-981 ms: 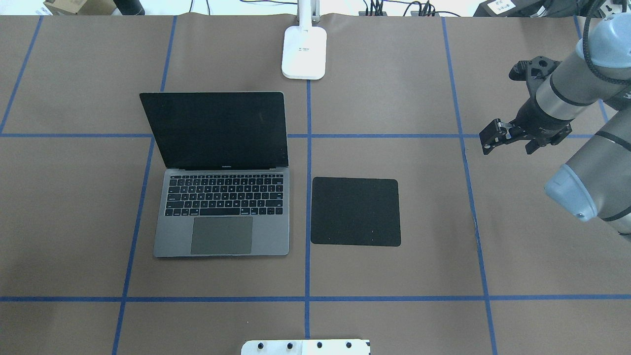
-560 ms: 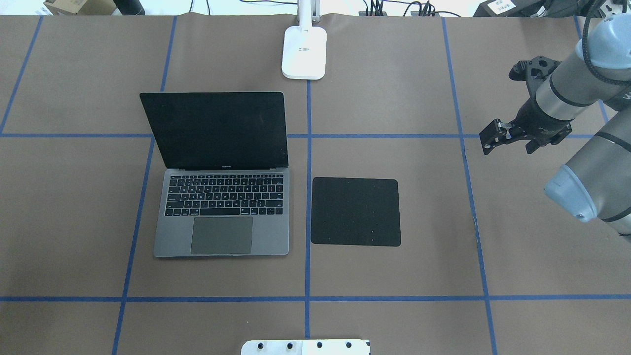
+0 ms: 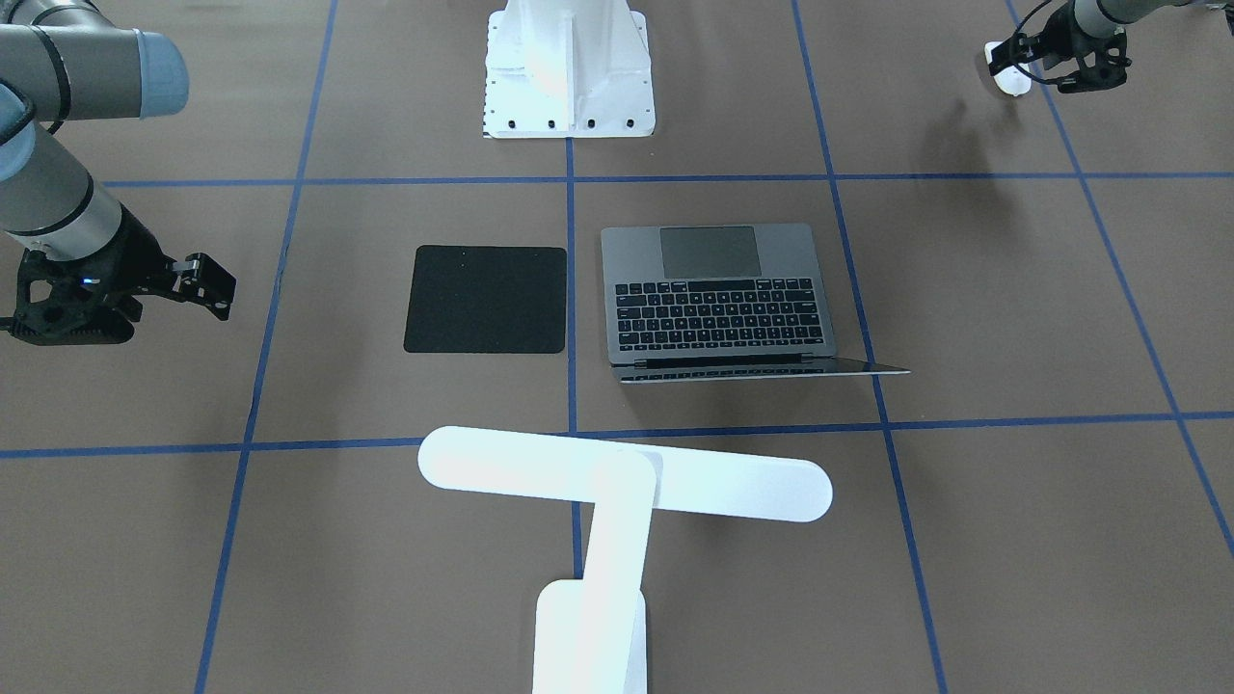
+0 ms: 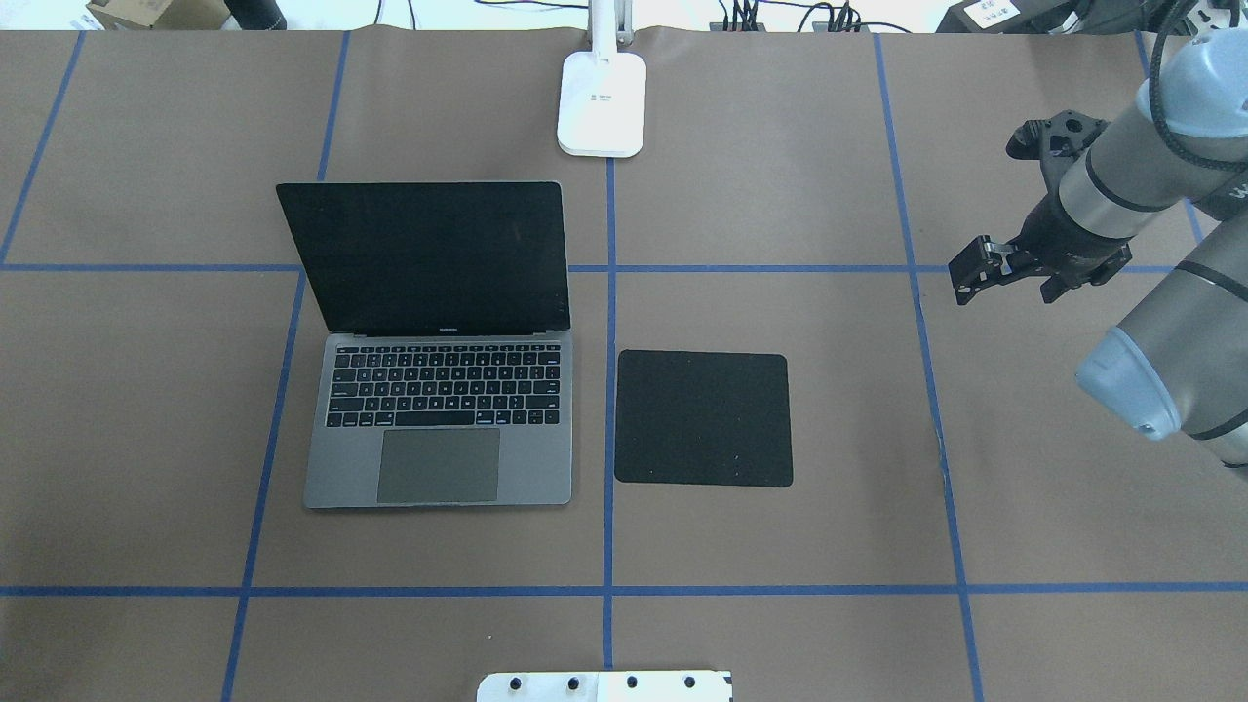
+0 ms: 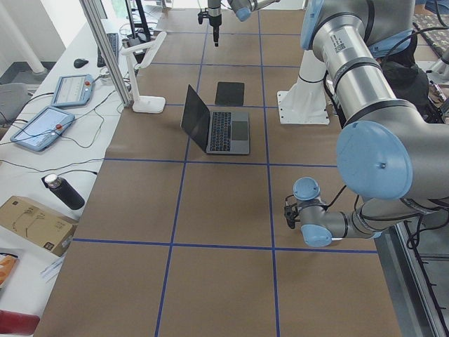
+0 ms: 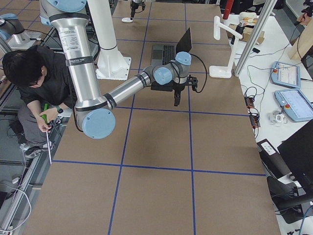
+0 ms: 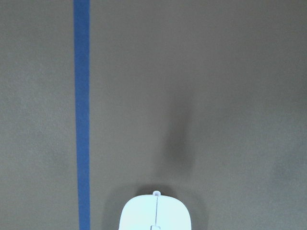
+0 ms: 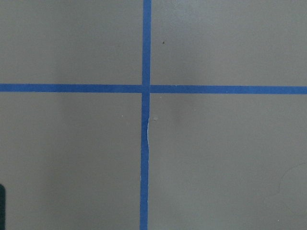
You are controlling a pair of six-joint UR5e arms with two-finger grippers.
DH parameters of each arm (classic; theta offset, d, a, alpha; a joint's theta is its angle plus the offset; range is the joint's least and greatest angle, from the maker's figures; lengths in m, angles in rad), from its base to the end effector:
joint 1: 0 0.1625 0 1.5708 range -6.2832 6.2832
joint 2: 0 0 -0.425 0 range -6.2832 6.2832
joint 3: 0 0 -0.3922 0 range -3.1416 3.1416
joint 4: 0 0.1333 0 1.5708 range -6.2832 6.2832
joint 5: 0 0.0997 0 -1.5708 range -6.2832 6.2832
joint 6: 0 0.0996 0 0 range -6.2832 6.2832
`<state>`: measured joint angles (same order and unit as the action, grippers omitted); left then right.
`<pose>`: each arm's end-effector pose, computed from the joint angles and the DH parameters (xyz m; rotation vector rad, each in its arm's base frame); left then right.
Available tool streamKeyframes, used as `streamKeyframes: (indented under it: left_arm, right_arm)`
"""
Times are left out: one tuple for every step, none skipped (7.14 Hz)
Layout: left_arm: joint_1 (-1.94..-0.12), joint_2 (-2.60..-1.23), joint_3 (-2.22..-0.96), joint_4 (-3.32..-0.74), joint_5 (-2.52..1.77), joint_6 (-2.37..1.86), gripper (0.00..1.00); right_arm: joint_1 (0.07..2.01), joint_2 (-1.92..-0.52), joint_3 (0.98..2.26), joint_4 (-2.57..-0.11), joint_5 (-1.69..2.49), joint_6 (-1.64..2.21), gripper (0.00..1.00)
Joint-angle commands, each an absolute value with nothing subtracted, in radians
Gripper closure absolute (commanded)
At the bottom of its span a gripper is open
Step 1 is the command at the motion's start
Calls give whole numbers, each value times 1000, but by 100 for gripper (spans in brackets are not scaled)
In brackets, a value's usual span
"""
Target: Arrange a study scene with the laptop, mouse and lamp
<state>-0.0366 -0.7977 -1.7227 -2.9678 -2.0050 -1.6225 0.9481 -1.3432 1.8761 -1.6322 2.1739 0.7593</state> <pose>0.1531 -0.0971 0.6896 -0.4174 0.7595 0.0857 -0.2641 -0.4995 0.4051 -0.0249 -0.7466 -0.0120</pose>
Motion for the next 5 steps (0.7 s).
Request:
streamKeyframes:
  left_arm:
    - [27, -798, -1723, -2970, -2003, -1626, 0]
    - [49, -798, -1723, -2970, -2003, -1626, 0]
    - [63, -798, -1721, -2970, -2002, -1626, 0]
    - [72, -798, -1718, -2970, -2002, -1626, 0]
    - [83, -798, -1715, -2970, -2002, -1626, 0]
  right_arm:
    - [948, -1347, 1876, -1631, 2174, 759, 0]
    - [948, -1348, 1876, -1631, 2174, 759, 0]
    - [948, -1350, 1876, -1631, 2172, 759, 0]
    - [948, -1350, 1876, -1631, 2172, 759, 0]
    - [948, -1350, 1876, -1629, 2172, 759, 0]
